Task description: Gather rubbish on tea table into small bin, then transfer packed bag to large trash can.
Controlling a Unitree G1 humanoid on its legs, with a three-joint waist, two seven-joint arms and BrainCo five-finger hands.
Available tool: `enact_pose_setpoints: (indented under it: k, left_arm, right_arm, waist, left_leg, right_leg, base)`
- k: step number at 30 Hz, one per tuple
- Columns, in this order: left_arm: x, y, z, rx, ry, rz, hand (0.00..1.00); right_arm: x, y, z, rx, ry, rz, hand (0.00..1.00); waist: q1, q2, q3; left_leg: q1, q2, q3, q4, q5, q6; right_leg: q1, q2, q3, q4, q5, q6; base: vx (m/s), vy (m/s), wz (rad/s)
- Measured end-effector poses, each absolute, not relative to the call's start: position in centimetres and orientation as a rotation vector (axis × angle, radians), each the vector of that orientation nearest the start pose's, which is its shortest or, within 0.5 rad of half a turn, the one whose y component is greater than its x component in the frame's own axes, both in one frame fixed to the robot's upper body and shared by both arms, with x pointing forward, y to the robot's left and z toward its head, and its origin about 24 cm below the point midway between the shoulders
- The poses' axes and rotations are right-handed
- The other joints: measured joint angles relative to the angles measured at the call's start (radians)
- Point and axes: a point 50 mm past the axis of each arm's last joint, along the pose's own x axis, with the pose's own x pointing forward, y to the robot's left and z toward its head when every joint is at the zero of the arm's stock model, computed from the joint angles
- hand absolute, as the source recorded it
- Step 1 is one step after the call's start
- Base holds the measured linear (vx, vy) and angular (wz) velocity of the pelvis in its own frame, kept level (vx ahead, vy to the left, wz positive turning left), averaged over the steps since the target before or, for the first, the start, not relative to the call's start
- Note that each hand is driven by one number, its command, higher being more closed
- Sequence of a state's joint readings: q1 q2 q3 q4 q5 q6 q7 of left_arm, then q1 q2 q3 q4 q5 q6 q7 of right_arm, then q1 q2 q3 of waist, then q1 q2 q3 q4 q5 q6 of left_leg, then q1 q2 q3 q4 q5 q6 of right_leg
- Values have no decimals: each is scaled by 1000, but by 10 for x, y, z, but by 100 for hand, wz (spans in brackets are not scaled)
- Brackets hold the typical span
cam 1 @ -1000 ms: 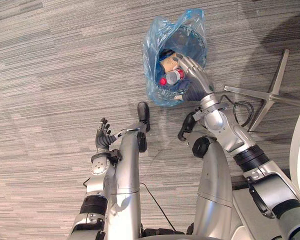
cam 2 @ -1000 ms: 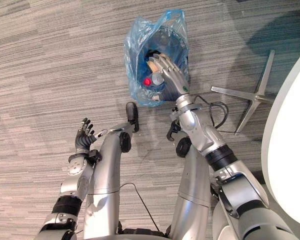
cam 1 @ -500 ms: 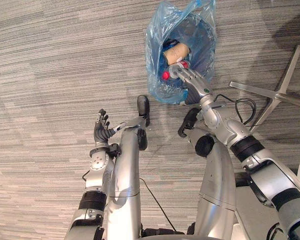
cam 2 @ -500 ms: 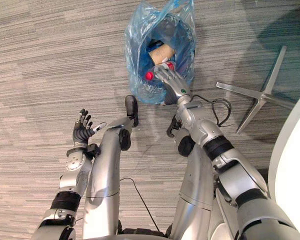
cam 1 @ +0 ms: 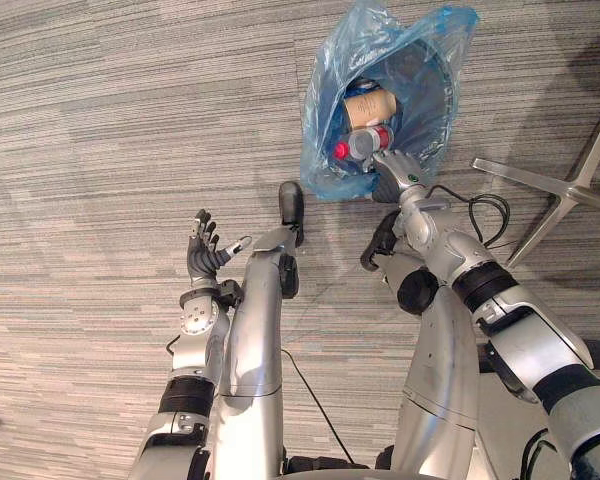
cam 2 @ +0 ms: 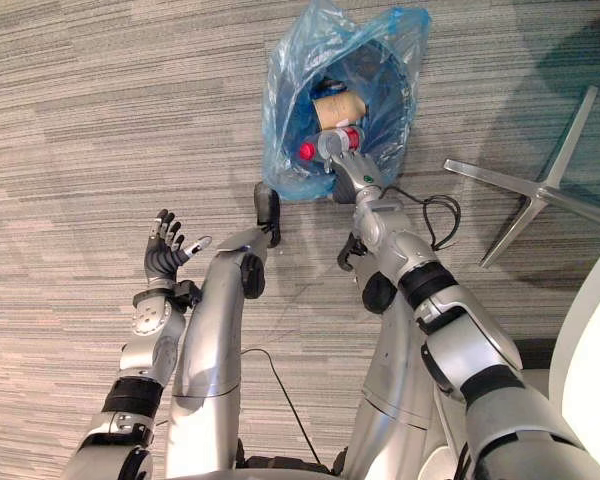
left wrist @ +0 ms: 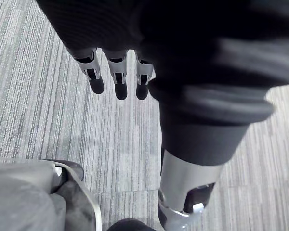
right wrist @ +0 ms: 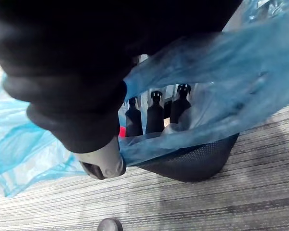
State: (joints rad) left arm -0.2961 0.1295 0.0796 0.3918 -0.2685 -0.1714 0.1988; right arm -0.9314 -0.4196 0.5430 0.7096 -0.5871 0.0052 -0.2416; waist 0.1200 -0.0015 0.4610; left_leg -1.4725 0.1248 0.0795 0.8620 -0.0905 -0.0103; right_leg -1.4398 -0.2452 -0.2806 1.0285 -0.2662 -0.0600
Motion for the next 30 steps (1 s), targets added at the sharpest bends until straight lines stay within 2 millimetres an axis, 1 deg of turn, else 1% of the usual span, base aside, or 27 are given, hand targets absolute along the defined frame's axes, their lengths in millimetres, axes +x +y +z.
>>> enact_pose_setpoints:
  k: [3,6,9,13,16,19,22,24,28,30]
  left_arm:
    - [307,193,49,-160,-62,263,0]
    - [307,193,48,-160,-55,264,0]
    - [306,193,47,-161,-49,265,0]
    - [306,191,41,-163,-13,265,0]
    - [305,191,34,-158,25,267,0]
    - [302,190,29,-158,51,265,0]
    - [297,182,21,-176,80,253,0]
    - [293,182,15,-172,102,256,0]
    - [278,178,-4,-144,179,238,0]
    - [269,179,-14,-132,218,245,0]
  right_arm:
    - [390,-126,167,-1264,-413,36,100]
    - [388,-121,173,-1239,-449,38,100]
    - [384,-114,178,-1179,-483,34,100]
    - [376,-108,174,-1113,-504,47,100]
    - [364,-101,172,-1013,-535,60,100]
    - [353,-95,168,-928,-550,77,100]
    - [342,-96,156,-856,-530,89,100]
    - [335,-96,149,-820,-519,100,100]
    - [317,-92,131,-723,-474,125,100]
    - [306,-89,125,-660,-464,138,100]
  waist:
    - [-1,0,0]
    - [0,0,0]
    - [0,0,0]
    - [-2,-1,0]
    - [-10,-2,-1]
    - [-25,-2,-1]
    - [-28,-3,-1]
    - [-31,-3,-2]
    - [-32,-8,-2]
    - [-36,-21,-9]
  left_leg:
    - [1,2,0,3,0,1]
    - [4,6,0,9,1,1]
    - [12,10,2,12,1,1]
    - [51,16,1,11,0,1]
    - [96,28,1,9,-2,-2]
    - [159,31,3,-15,-5,-9]
    - [242,29,8,-55,-2,-14]
    - [301,29,7,-88,2,-19]
    - [476,28,12,-169,12,-25]
    - [567,27,18,-216,13,-27]
  right_leg:
    - [2,1,0,0,0,0]
    - [5,4,1,1,2,-3]
    - [12,8,3,1,4,-5]
    - [51,17,4,-4,4,-6]
    - [99,31,3,-17,6,-7]
    - [160,36,0,-39,9,-3]
    - [238,41,-1,-72,11,-1]
    - [297,49,-8,-103,13,1]
    - [473,63,-22,-189,23,1]
    - [563,71,-24,-236,32,0]
  base:
    - [-21,9,-2]
    - [-30,13,-5]
    - [-35,14,-6]
    - [-30,8,-8]
    - [-38,10,-14]
    - [-39,16,-6]
    - [-17,8,-2]
    - [0,0,0]
    - [43,-22,-4]
    - [76,-18,-5]
